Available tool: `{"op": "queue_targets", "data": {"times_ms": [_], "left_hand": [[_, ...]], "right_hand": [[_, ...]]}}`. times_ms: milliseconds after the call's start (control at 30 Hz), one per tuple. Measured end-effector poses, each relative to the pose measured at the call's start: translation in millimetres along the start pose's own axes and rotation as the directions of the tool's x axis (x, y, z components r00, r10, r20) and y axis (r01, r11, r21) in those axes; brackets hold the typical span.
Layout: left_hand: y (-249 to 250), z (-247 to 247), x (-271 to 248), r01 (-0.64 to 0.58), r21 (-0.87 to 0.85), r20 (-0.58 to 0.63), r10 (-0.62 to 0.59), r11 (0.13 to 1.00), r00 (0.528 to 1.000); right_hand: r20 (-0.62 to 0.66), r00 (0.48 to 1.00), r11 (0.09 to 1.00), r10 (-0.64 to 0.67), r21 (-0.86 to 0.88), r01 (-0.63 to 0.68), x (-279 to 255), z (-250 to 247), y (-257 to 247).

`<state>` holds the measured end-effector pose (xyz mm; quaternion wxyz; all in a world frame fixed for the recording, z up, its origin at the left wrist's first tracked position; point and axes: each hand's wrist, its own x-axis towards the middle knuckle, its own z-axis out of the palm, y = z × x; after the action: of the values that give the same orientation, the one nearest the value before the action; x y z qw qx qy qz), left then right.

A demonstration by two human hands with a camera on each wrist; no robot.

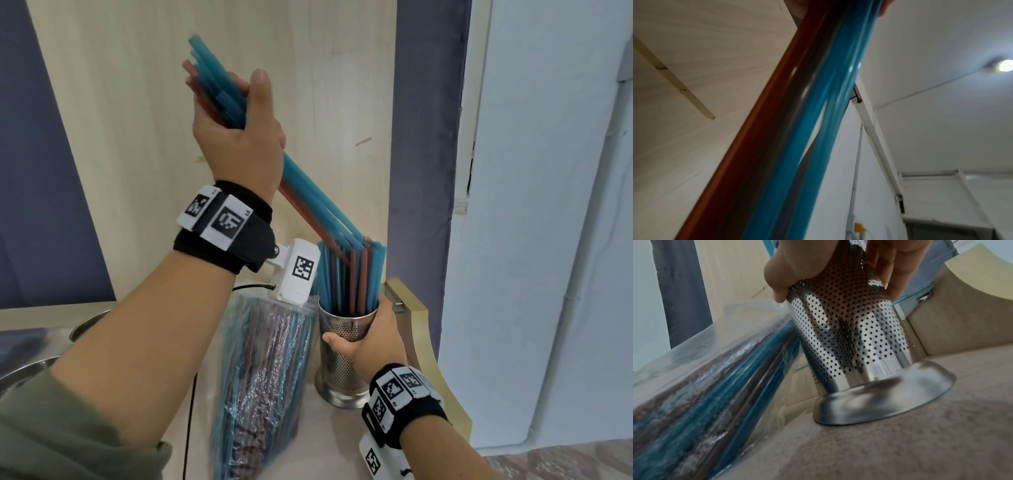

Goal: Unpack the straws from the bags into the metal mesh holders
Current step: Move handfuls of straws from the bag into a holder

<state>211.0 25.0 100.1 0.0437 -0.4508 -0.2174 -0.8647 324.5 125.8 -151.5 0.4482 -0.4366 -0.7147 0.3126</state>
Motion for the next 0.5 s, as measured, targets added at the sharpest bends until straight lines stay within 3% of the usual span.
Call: {"op": "queue_targets", "data": {"times_ms": [133,200,367,500], "left_hand": [[18.3,-12.9,16.8,-0.014,-0.090,-0.063,0.009,0.996,0.998],[23.3,-18.7,24.7,0.004,-0.086,-0.007,-0.004,0.996,1.000],[0.1,-12.3,9.9,0.190,0.143,0.198,-0.216,0.971,0.956],[-29.6,-4.4,-12.4,0.306,0.218,0.152,-0.342,0.927,0.927]], "right_hand": [[0.000,1.000,1.000,0.008,-0.002,-0.008,-0.1,0.2,-0.3],[-0.005,1.000,1.000,0.001,0.001,-0.001,0.0,0.6,0.4],[-0.001,1.000,1.000,-0.003,0.010,0.003,-1.4,-1.0,-1.2],[0.004,1.000,1.000,-0.004,0.010,0.004,-2.1,0.1,-2.6]]}}
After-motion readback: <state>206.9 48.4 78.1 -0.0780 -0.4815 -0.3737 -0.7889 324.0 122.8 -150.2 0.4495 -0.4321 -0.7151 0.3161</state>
